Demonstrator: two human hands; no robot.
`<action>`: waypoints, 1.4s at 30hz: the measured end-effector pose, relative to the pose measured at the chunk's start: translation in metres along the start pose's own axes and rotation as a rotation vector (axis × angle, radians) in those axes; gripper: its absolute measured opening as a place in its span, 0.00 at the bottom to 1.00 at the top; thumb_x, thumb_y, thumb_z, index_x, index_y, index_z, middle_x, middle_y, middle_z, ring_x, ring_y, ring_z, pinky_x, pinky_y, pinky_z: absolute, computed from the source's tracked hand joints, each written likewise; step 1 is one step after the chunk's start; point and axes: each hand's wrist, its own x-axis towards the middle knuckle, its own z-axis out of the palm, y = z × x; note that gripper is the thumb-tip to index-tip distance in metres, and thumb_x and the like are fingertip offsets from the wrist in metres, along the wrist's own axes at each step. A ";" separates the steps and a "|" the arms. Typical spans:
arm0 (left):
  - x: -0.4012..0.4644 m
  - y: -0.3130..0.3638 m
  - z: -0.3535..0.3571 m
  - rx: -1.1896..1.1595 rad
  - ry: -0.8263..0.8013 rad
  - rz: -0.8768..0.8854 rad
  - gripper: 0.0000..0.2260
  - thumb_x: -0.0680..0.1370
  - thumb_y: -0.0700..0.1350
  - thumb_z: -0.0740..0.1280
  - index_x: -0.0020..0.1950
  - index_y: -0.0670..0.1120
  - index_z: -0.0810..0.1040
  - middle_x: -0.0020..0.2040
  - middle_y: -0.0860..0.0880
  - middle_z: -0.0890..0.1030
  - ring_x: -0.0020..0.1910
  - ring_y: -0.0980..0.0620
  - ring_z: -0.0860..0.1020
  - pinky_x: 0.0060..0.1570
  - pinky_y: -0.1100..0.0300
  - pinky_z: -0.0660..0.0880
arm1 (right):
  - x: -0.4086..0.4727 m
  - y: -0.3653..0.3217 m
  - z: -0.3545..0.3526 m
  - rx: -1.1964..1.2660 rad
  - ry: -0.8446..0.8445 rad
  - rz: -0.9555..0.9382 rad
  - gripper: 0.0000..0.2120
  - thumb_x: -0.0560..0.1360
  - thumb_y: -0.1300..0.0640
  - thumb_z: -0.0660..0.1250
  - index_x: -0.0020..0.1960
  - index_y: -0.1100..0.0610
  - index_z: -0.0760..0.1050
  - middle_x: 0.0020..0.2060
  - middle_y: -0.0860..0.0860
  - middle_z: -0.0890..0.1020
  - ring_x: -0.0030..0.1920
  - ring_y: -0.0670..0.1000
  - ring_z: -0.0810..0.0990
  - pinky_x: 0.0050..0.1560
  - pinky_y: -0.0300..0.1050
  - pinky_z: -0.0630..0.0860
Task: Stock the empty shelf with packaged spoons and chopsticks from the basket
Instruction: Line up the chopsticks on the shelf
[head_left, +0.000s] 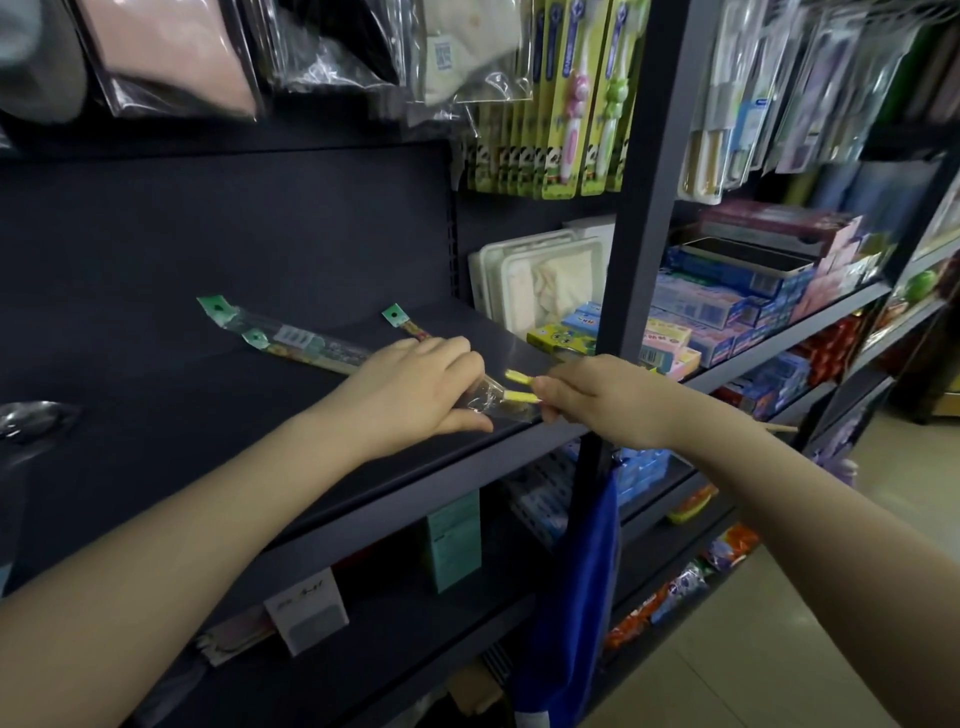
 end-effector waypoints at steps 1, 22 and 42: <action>0.002 0.000 0.001 0.010 0.004 -0.003 0.21 0.69 0.62 0.55 0.44 0.45 0.69 0.43 0.49 0.70 0.42 0.48 0.73 0.44 0.54 0.69 | 0.002 -0.001 0.002 -0.018 -0.033 0.003 0.20 0.81 0.49 0.50 0.43 0.58 0.76 0.32 0.46 0.72 0.34 0.41 0.70 0.38 0.32 0.66; -0.004 -0.008 0.007 -0.093 -0.062 -0.047 0.23 0.70 0.63 0.50 0.50 0.46 0.69 0.45 0.53 0.67 0.45 0.53 0.69 0.48 0.58 0.66 | 0.016 -0.012 0.015 -0.114 0.132 -0.002 0.24 0.80 0.50 0.55 0.28 0.61 0.62 0.22 0.53 0.64 0.24 0.50 0.62 0.30 0.44 0.62; -0.010 -0.002 0.018 -0.069 0.058 0.040 0.20 0.69 0.64 0.52 0.42 0.47 0.64 0.45 0.45 0.77 0.46 0.42 0.77 0.45 0.54 0.67 | 0.008 -0.024 0.022 -0.175 0.209 -0.007 0.25 0.78 0.49 0.58 0.24 0.58 0.61 0.22 0.55 0.67 0.24 0.52 0.64 0.35 0.54 0.73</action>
